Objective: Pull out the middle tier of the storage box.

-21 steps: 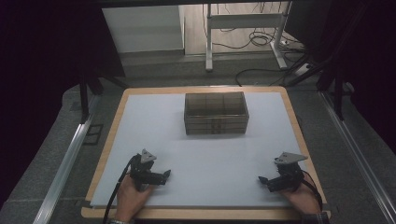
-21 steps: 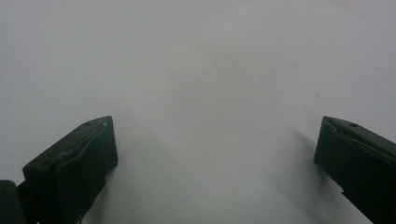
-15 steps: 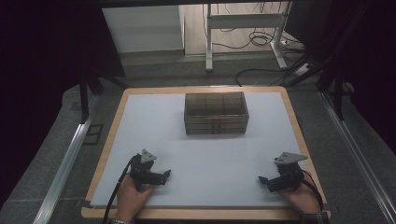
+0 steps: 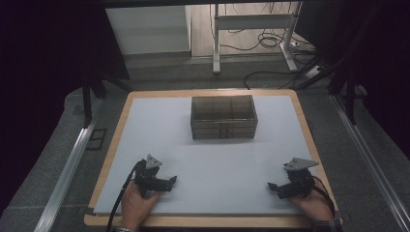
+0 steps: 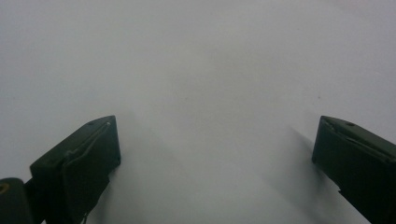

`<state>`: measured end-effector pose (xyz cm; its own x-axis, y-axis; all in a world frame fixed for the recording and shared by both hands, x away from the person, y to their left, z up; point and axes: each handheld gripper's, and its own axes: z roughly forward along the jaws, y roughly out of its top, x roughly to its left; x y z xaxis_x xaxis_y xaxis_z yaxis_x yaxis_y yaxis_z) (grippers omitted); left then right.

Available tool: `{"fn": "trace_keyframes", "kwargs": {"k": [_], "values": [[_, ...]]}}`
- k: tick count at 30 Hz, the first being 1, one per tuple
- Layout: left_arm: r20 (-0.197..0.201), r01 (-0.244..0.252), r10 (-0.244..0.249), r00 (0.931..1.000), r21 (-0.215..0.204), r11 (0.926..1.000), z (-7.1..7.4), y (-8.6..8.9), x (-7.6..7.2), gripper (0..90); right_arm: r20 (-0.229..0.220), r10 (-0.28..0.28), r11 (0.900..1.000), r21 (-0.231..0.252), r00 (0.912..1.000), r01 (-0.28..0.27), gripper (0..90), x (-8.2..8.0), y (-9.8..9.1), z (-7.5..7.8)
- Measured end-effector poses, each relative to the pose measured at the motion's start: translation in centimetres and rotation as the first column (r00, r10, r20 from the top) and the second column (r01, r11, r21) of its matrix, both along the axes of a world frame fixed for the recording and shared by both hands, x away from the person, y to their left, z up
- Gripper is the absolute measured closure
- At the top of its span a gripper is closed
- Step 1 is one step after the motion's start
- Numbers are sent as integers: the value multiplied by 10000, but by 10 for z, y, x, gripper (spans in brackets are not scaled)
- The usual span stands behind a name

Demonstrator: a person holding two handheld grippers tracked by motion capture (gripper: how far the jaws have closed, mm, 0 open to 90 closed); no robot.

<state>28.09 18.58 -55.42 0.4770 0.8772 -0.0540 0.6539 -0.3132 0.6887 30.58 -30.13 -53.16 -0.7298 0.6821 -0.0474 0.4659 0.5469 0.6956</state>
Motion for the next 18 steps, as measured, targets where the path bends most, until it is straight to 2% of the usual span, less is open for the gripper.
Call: {"fn": "trace_keyframes", "kwargs": {"k": [12, 18], "values": [[0, -4, 4, 10000, -5, 10000, 0, 0, 0, 0, -12, -23, 10000, 30, 10000, 23, 44, -1, 1, 2], [-1, -1, 1, 10000, -3, 10000, 0, 0, 0, 0, 212, 35, 9995, -306, 9998, -29, 64, -3, 4, 5]]}}
